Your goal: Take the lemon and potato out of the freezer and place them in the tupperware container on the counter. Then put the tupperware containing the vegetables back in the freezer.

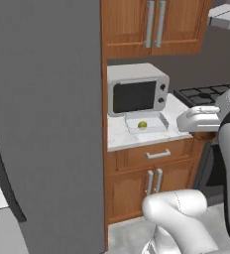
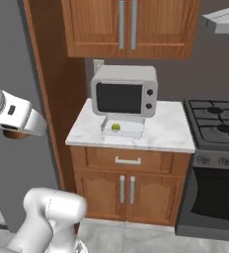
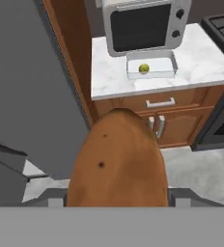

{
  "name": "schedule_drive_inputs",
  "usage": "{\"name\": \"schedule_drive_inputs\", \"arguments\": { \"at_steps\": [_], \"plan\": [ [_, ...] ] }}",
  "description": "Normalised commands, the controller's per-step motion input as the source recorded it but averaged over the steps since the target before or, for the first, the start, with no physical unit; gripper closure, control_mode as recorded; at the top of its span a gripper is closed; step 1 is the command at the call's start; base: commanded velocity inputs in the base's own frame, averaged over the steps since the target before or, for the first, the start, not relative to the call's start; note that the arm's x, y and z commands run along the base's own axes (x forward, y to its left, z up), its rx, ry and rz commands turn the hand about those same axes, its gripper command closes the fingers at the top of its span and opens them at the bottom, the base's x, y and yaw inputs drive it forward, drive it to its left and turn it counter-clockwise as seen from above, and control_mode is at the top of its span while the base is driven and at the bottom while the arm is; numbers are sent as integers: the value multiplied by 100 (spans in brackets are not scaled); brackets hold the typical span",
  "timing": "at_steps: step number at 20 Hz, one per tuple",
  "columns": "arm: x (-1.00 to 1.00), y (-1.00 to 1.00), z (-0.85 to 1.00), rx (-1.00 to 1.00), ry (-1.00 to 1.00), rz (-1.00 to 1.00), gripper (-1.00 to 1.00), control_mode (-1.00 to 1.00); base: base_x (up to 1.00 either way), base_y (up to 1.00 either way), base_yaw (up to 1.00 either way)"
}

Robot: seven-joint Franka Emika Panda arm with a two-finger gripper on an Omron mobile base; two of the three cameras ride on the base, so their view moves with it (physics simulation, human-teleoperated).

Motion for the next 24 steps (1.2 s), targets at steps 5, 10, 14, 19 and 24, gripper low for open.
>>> {"name": "schedule_drive_inputs", "arguments": {
  "at_steps": [5,10,14,19,24],
  "plan": [
    [0,0,0,0,0,0,100,100,68,-100,0],
    [0,0,0,0,0,0,100,100,91,-75,0],
    [13,-1,-7,1,3,0,100,-100,59,-20,0],
    [56,6,-56,2,18,0,100,-100,0,0,0],
    [77,31,-83,0,25,0,100,-100,0,0,0]
  ]
}}
